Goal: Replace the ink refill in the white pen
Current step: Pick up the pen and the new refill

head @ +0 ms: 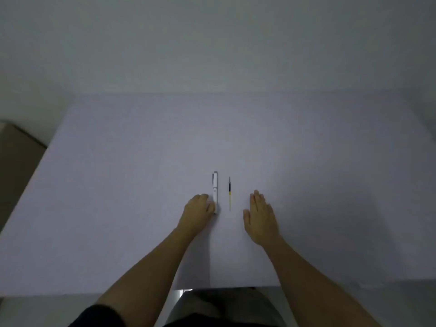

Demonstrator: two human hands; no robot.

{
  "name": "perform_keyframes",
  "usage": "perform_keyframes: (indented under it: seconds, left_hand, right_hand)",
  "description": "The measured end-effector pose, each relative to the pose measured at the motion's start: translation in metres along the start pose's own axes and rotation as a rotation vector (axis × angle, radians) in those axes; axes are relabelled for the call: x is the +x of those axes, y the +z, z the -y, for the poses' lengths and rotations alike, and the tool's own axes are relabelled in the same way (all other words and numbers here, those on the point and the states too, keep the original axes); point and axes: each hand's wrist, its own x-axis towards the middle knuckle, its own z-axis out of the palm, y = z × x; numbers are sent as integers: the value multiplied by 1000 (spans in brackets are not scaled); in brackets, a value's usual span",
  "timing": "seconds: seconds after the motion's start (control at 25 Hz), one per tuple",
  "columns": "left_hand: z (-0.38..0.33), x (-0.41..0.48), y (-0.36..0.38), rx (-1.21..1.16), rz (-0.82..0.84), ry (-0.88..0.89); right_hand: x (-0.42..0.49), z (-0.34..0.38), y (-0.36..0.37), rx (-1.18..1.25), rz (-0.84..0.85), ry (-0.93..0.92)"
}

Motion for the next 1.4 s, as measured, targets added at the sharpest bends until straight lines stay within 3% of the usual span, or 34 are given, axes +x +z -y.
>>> perform_keyframes:
  seconds: [0.32,0.6,0.8,1.0,1.12,1.4]
  left_hand:
    - [-12,40,24,-46,-112,-154]
    - [-17,46,26,-65,-85,-141]
    - [-12,30,13,-14,-103,15]
    - [-13,16,2,81,-148,161]
    - [-12,14,0,80,-172,164]
    - [-12,15,13,-225,-132,108]
  right_hand:
    - [11,-8,30,-2,-166,15]
    - [13,-6,30,14,-163,27]
    - [39,14,-12,468,-410,106]
    - [64,50,-46,827,-98,43]
    - [66,57,-46,856,-79,64]
    - [69,77,-49,929,-157,119]
